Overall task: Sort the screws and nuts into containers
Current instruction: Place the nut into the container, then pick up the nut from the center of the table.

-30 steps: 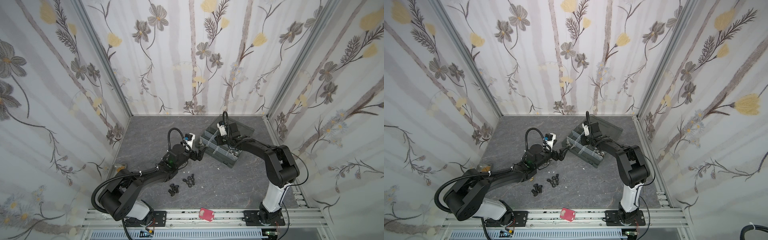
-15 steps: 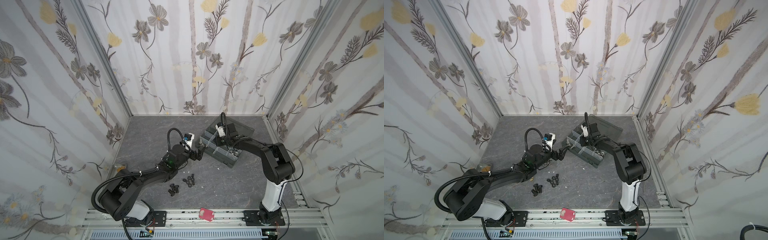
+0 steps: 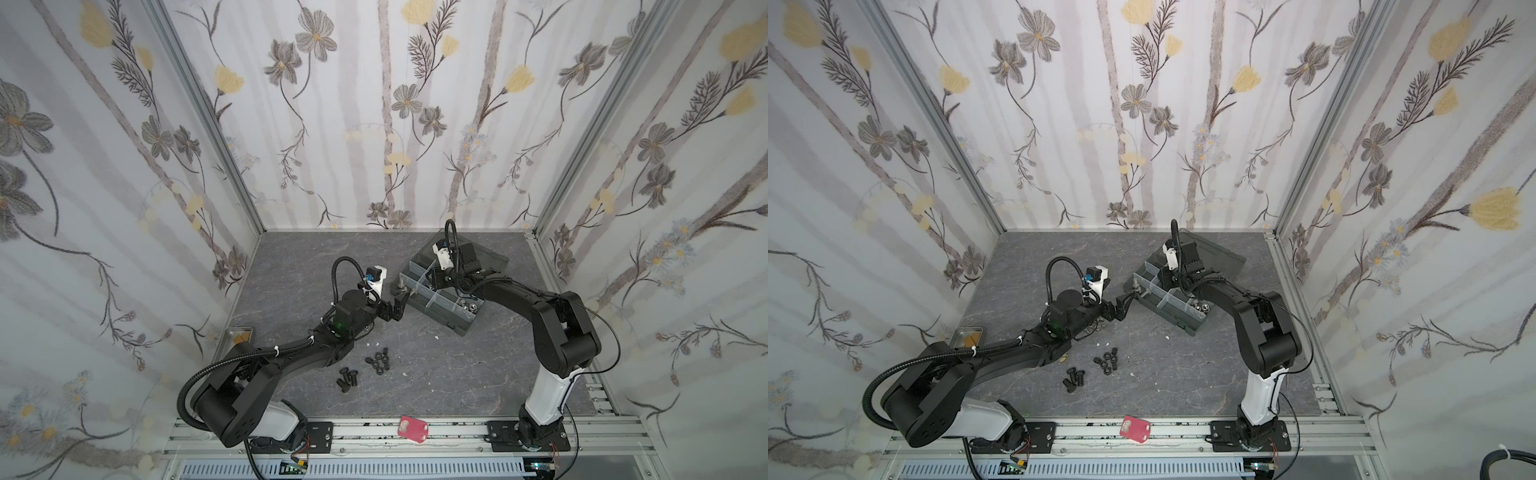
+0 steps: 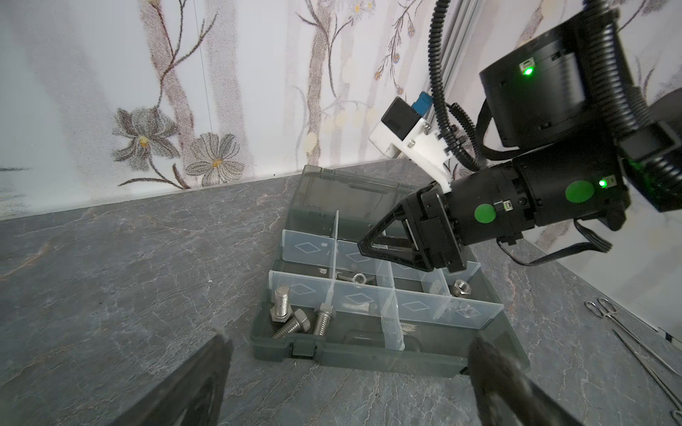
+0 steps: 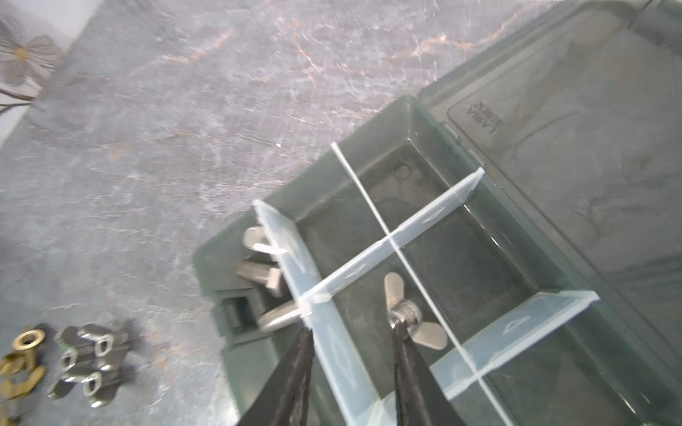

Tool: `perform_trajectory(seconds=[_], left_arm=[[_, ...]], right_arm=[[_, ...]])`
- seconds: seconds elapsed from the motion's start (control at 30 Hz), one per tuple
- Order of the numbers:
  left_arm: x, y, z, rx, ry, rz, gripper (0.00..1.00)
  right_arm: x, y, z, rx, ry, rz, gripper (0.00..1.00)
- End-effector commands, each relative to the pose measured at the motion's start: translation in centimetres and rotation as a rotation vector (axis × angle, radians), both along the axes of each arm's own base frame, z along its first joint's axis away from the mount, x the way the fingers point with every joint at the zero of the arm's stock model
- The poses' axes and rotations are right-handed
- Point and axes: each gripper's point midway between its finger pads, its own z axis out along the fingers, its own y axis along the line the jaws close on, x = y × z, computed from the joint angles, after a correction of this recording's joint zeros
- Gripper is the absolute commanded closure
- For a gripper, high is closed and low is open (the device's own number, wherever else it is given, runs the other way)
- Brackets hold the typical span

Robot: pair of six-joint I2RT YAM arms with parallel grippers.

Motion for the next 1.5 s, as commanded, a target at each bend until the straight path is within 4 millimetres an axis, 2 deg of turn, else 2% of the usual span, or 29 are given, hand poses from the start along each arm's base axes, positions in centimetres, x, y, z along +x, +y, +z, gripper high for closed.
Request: perform_trajectory(seconds=[0.0,0.13,0.3,0.43,0.53,0.63,0.77,1.0,1.23,1.43,1.47], left_arm=[[-0.9,1.1,0.7,-0.008,-0.027,0.015,0.00],[-2.9,3.5,0.9,0.006,-0.041,0.051,0.00],[-5.1,7.1,-0.9,0.053,0.000,0.134,0.00],[-6.6,9.4,-2.4,0.041,0.032,0.194,0.00],[-7.4,9.8,-2.7,0.009,0.040,0.185,0.00],[-8.0,9.9,-3.1,-0.004,0.033,0.172,0.00],[-8.5,10.3,-3.6,-0.007,0.002,0.169,0.00],[-8.9,10.8,-3.5,-0.025,-0.032,0.178,0.00],[-9.4,11.5,-3.2,-0.055,-0.068,0.194,0.00],[-9.6,11.4,-3.1,-0.058,-0.075,0.178,0.00],[-9.6,11.3,-3.1,-0.056,-0.075,0.174,0.00]], right_arm=[[-1.4,1.9,2.3,0.042,-0.058,0.087,0.62],[-4.2,4.8,2.4,0.032,-0.066,0.213,0.62],[-8.3,9.1,0.5,0.009,-0.083,0.389,0.59],[-9.9,12.2,-1.7,0.014,-0.045,0.479,0.54],[-10.9,14.3,-2.8,-0.007,-0.064,0.555,0.50],[-11.3,15.9,-3.7,-0.057,-0.091,0.609,0.45],[-10.3,17.0,-4.7,-0.098,-0.095,0.607,0.44],[-9.7,18.5,-5.8,-0.107,-0.083,0.645,0.51],[-10.5,19.6,-7.4,-0.123,-0.050,0.703,0.53],[-10.6,20.1,-8.4,-0.149,-0.043,0.734,0.53],[-11.8,21.1,-8.4,-0.148,-0.045,0.764,0.53]])
